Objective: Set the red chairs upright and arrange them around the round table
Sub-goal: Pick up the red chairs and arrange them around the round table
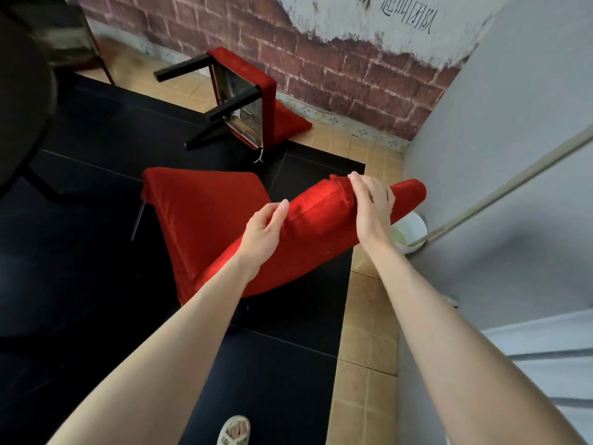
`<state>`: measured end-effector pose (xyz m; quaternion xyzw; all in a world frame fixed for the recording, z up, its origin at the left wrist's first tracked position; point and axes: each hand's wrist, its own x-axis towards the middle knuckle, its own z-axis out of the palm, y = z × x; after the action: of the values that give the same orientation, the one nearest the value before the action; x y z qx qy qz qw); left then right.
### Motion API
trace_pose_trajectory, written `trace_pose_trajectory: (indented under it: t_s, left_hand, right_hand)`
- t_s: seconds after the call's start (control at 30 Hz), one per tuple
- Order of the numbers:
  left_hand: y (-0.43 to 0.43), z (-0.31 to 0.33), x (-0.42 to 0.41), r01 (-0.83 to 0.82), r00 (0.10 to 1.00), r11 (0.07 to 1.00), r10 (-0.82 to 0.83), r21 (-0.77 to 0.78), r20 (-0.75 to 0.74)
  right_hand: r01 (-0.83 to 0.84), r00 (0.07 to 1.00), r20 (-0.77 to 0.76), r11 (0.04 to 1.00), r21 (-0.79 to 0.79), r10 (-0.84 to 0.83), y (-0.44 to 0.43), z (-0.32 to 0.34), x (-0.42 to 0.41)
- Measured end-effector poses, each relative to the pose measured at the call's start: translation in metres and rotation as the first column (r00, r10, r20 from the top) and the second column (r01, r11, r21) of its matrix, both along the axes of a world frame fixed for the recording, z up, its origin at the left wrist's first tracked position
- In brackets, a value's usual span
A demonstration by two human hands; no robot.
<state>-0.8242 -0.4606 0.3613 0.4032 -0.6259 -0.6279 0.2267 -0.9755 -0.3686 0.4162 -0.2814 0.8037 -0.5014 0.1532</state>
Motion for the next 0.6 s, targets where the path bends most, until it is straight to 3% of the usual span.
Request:
trace_pose_trajectory:
  t_s: [0.33,0.6]
  left_hand:
    - [0.018,0.049,0.005,-0.08,0.996,0.997,0.079,-0.022,-0.043]
    - [0.036,0.065,0.029,-0.203,0.978,0.966,0.206,-0.16,0.006]
  right_hand:
    - [-0.089,0.996,-0.028,0.996,0.008,0.089,-0.003,0.002,0.043]
    - [-0.154,0.988,-0.016,0.984,0.094,0.156,-0.001,0.0,0.053]
